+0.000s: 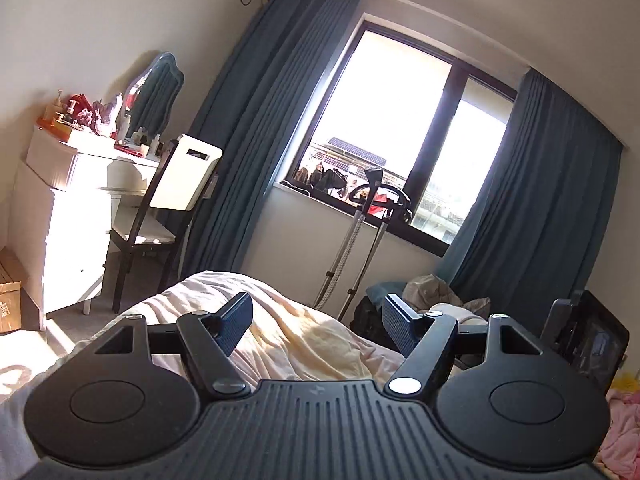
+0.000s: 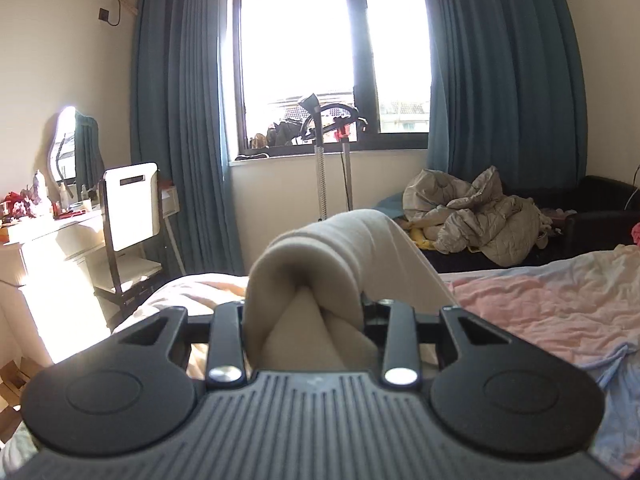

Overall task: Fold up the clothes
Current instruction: 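Lift the folded edge with the right gripper and fold it over the waistband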

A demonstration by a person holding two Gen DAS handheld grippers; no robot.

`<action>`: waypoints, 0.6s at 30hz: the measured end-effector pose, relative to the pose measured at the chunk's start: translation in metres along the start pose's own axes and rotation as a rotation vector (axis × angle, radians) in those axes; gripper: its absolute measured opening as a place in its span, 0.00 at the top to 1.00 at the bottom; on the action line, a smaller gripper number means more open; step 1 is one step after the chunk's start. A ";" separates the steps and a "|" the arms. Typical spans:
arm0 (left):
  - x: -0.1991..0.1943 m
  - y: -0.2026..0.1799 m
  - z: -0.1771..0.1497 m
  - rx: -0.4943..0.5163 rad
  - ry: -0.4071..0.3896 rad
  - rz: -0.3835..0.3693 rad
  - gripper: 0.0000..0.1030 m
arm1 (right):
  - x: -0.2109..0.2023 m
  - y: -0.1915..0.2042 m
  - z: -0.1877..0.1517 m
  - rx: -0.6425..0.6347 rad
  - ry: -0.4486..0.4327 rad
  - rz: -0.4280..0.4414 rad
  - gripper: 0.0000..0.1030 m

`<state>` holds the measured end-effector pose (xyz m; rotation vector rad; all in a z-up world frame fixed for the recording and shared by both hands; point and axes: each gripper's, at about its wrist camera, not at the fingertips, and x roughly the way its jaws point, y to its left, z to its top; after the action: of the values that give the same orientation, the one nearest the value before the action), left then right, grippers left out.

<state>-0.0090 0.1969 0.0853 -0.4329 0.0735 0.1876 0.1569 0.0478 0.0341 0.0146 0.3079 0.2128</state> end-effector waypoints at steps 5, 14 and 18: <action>0.013 0.033 0.002 -0.082 0.006 0.044 0.27 | 0.040 0.087 -0.052 -0.117 0.103 0.125 0.64; 0.029 0.044 -0.007 -0.091 0.064 0.046 0.27 | 0.021 0.060 -0.060 -0.097 0.099 0.334 0.48; 0.037 0.040 -0.017 -0.046 0.115 0.057 0.27 | -0.024 0.014 -0.052 -0.093 0.078 0.471 0.38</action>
<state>0.0190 0.2310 0.0493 -0.4878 0.1952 0.2209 0.1155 0.0555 -0.0075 -0.0132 0.3698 0.6957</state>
